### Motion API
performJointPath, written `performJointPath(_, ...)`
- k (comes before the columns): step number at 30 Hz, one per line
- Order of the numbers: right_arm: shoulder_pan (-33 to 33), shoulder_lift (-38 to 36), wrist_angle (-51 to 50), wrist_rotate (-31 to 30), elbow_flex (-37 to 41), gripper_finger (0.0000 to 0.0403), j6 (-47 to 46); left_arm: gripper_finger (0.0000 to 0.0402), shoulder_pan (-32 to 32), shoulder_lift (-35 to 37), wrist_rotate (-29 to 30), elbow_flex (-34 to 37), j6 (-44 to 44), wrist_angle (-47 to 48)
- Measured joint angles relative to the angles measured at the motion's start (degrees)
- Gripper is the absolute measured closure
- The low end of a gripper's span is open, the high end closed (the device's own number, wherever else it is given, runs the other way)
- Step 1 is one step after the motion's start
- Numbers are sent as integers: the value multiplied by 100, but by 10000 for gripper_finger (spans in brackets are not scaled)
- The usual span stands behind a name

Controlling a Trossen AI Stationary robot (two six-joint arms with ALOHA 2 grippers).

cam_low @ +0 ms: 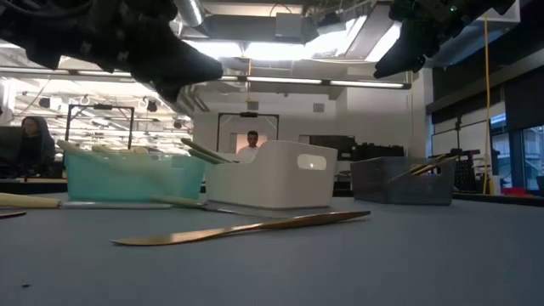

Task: Sort silverware by color (type)
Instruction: Put the green table knife into the white bin

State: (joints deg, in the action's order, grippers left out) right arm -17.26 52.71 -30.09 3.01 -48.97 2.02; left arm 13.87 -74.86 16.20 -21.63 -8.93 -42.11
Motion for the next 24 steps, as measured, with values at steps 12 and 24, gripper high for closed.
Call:
performJointPath(12,0,-2,0,2,0,236,-2,351,17,-462,-406,-4,-700,380)
performJointPath(24,0,-1,-2,2,0,236,0,351,22,-1244,-1569,-4,-2451,420)
